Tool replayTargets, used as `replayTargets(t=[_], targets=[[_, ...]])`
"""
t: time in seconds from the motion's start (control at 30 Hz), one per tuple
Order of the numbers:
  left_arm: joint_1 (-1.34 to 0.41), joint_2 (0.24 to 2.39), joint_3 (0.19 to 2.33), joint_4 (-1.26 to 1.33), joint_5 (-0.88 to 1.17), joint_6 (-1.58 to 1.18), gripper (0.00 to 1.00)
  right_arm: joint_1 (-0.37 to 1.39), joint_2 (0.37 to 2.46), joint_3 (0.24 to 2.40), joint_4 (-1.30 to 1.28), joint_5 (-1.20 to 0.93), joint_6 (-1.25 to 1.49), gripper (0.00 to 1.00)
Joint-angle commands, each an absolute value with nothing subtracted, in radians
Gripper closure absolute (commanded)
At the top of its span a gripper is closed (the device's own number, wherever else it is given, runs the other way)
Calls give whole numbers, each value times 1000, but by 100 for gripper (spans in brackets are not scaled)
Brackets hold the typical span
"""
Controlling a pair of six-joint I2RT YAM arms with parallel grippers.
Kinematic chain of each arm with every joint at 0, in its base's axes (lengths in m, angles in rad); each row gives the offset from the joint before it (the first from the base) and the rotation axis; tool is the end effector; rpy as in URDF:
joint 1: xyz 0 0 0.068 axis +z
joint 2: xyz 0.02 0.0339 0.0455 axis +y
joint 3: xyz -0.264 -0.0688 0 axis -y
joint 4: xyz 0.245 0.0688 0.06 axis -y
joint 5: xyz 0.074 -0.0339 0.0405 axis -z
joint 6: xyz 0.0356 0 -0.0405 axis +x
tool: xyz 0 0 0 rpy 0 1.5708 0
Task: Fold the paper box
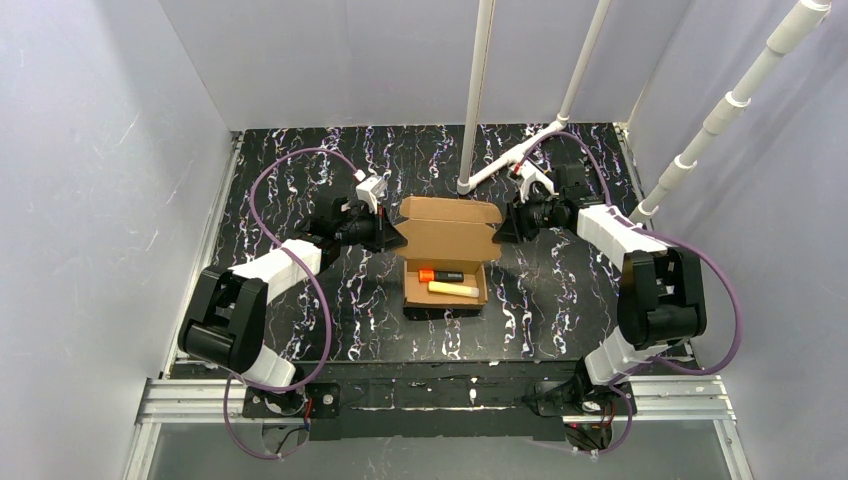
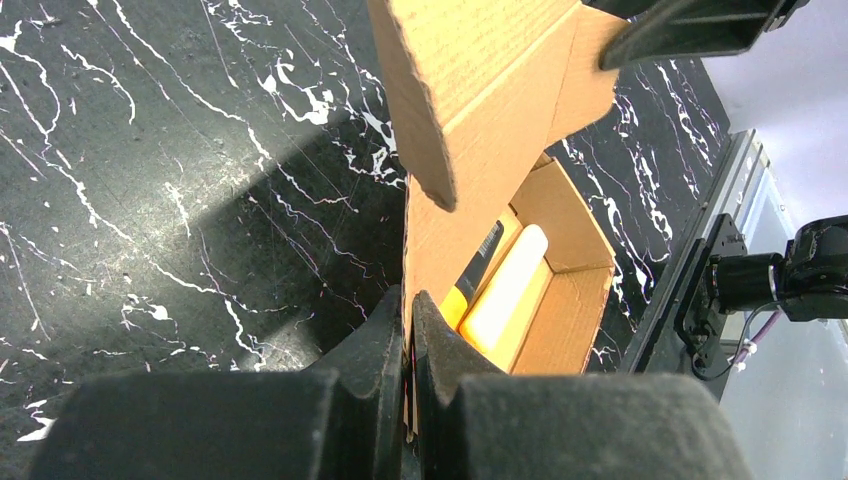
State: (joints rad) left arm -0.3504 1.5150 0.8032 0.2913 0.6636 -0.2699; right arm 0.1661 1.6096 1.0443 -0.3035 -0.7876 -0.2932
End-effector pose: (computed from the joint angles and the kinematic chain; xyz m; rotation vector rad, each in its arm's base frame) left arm 0.2960 -0.1315 0.2208 0.5271 1.9815 -1.0525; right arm 0.3245 0.0800 0.2210 -0.8483 2.1199 0.8835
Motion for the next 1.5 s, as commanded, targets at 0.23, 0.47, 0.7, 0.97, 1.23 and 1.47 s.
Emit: replayTargets(t=[0.23, 0.47, 0.7, 0.97, 1.23, 1.47], targets=[[-355, 1509, 840, 301, 716, -224, 100, 164, 1638, 1049, -251, -669, -281, 63], [-354, 1522, 850, 301, 739, -227, 100, 187, 1692, 1058, -246, -663, -286, 62], [-354, 1523, 851, 301, 733, -229, 100, 187, 1680, 1088, -308, -662, -346, 53], [-354, 1537, 898, 285, 762, -185, 100, 116, 1446, 1173, -649, -668, -722, 22], [-356, 1602, 976, 262, 842, -129, 100, 167, 1514, 1463, -921, -795, -915, 2], [-356, 1631, 987, 255, 865, -46, 100, 304, 1736, 1708, -946, -736, -926, 2]])
